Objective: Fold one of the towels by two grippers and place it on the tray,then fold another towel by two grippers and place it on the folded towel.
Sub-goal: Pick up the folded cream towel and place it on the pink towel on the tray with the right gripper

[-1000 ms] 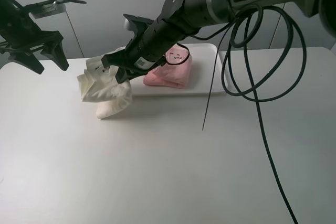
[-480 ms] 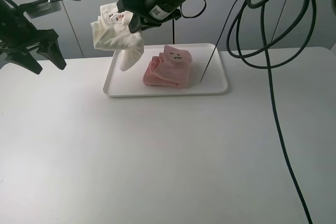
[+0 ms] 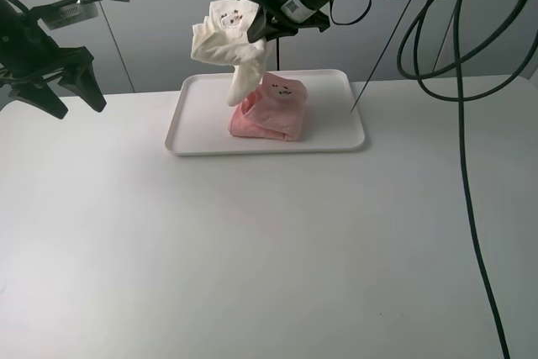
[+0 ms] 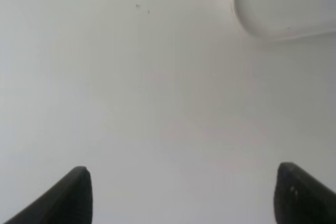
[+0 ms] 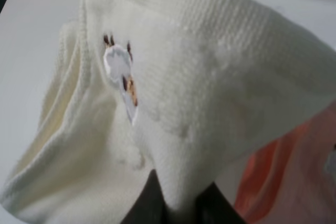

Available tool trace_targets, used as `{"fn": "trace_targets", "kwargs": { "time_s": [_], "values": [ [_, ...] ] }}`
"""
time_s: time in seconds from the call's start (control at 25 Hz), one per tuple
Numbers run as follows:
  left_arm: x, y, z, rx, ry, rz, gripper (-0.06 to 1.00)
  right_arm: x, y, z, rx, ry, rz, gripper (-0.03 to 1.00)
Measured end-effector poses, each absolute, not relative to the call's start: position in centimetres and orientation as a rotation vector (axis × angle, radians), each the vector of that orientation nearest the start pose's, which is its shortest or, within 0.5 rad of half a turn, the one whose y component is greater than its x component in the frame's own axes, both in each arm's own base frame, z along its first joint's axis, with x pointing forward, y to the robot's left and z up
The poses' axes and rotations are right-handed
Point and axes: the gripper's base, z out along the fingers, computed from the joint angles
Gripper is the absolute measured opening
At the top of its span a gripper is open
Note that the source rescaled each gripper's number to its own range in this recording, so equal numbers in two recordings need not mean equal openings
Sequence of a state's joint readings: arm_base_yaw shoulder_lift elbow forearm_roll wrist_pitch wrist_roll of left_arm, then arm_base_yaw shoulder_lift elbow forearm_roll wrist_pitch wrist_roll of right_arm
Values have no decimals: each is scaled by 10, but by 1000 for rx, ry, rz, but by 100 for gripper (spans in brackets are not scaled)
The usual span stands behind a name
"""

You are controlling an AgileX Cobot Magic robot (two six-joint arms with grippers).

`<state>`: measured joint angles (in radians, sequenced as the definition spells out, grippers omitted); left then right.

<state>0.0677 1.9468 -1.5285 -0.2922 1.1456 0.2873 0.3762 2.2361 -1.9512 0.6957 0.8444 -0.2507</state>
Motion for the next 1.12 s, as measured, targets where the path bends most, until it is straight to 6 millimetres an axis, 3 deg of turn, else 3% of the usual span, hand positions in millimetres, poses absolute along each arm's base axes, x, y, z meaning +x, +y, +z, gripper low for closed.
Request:
{"fn": "trace_targets", "kwargs": {
  "time_s": [0.2,0.52,0.68,0.92,1.12],
  "values": [
    [392,2,223,171,2995,-386,96,462,210,216,-287,2554,931,5],
    [391,2,223,173,3002,-390,96,469,208,175,-263,2641,920,5],
    [391,2,223,173,3002,-390,96,471,204,153,-286,2689,833,5],
    [391,2,223,174,3003,-388,96,473,196,142,-335,2736,667,5],
    [391,2,223,174,3003,-388,96,471,193,136,-307,2754,653,8]
  ]
}}
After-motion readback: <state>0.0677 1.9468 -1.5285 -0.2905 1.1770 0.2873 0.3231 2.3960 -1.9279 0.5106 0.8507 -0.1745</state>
